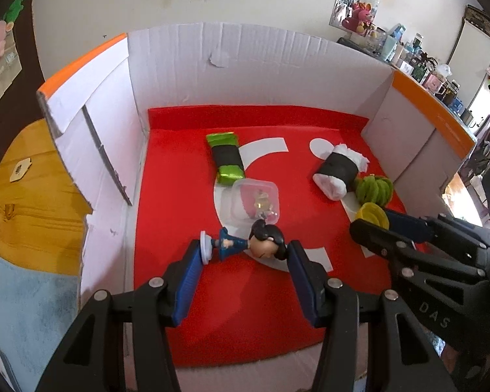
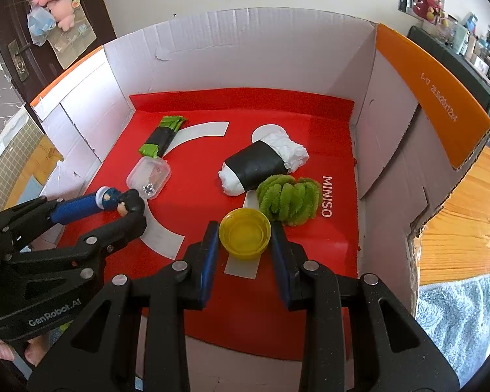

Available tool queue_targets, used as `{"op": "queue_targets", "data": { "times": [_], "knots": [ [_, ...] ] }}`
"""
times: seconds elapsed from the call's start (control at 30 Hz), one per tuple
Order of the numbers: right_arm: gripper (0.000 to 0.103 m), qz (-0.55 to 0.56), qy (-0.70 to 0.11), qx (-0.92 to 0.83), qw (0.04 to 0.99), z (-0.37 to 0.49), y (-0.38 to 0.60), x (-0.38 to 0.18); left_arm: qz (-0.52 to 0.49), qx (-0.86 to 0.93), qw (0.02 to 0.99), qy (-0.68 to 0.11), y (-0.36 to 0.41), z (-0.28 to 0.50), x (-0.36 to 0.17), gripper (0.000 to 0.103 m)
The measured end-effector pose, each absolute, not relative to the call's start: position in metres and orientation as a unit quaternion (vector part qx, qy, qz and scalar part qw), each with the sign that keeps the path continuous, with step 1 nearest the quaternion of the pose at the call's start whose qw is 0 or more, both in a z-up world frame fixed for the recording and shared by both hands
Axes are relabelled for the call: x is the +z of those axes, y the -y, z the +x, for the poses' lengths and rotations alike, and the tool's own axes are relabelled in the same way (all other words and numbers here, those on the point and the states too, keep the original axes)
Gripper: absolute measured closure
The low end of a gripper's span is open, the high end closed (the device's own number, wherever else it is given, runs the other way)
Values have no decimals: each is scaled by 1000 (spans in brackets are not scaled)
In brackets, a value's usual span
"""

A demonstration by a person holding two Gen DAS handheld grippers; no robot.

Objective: Organize objects
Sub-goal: 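Lower the yellow lid and figurine onto the red floor and open both grippers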

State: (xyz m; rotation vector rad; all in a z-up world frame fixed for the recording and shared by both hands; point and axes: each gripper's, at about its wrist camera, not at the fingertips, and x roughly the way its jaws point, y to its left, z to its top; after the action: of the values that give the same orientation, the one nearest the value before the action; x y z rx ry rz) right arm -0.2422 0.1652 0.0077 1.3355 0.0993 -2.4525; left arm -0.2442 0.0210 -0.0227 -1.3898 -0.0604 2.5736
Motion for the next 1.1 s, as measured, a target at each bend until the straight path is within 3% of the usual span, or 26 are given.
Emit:
{"op": "queue_targets", "data": {
  "times": [0.7, 0.8, 0.93, 1.1],
  "knots": [
    [73, 473, -29, -863, 176, -243, -165, 7, -465, 878, 112, 26, -16, -245, -18, 45],
    [71, 475, -22, -861, 180, -243, -166, 7, -462, 880, 111, 24, -16, -243, -15, 41],
    [59, 474, -20, -862, 180, -242, -165, 7, -458, 882, 111, 25, -14, -240, -12, 39],
    [58, 474, -17, -862, 181, -241, -166, 7, -456, 883, 111, 22, -15, -238, -10, 39]
  ]
}}
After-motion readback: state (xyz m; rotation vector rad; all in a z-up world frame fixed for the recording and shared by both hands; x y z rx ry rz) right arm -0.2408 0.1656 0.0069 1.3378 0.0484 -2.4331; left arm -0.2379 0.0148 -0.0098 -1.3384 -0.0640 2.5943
